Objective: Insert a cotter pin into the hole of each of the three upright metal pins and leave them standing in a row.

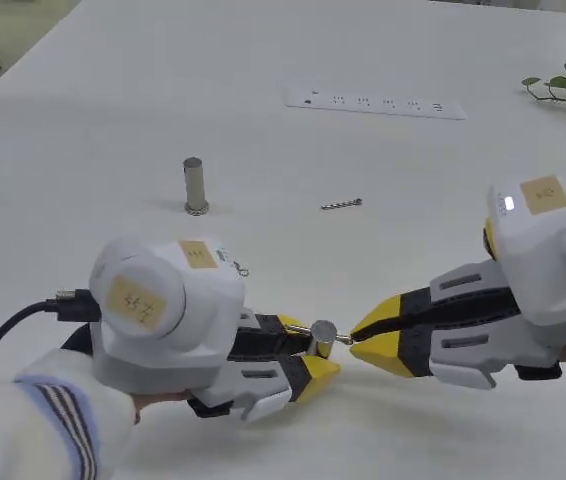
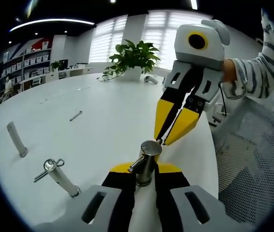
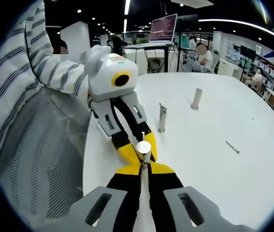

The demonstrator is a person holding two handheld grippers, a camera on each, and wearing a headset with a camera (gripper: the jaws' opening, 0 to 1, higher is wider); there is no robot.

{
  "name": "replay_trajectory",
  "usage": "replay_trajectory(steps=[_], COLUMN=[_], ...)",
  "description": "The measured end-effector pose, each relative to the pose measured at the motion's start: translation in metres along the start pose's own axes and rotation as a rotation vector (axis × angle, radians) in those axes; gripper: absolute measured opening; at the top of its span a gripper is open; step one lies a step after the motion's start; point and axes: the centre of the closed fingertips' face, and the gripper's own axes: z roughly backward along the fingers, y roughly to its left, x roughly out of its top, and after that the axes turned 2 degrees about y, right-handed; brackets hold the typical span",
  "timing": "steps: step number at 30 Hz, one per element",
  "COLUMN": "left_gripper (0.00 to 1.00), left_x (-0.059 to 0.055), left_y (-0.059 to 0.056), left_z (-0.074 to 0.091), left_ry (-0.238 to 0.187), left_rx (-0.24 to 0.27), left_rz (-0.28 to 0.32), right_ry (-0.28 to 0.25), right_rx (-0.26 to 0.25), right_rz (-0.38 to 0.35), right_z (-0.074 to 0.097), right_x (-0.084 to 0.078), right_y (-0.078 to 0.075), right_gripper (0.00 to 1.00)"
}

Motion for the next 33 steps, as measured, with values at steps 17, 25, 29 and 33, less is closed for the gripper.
replay_trajectory(steps=[17,25,29,33], left_gripper=[0.13,0.13,0.13,0.16], left_x=[-0.001,-0.001,-0.001,-0.003], left_y=[0.001,0.000,0.001,-0.001], left_z=[0.001,0.000,0.000,-0.001], left_ry=[0.019,0.024,0.023,0.029], left_rx=[0.009,0.013,0.011,0.002], left_rz=[-0.004,-0.013,-0.012,-0.003], right_ry=[0.004,-0.034,-0.031,-0.023], right_rx=[-0.008,-0.037,-0.014,-0.002], right_rz=[0.041,0.045,0.057,0.059], right_z=[-0.003,-0.002,-0.009,-0.017], right_x=[0.008,0.017,0.020,0.018], right_y=[0.002,-0.005,-0.001,0.001], right_gripper=[0.07,0.19,0.21,0.21])
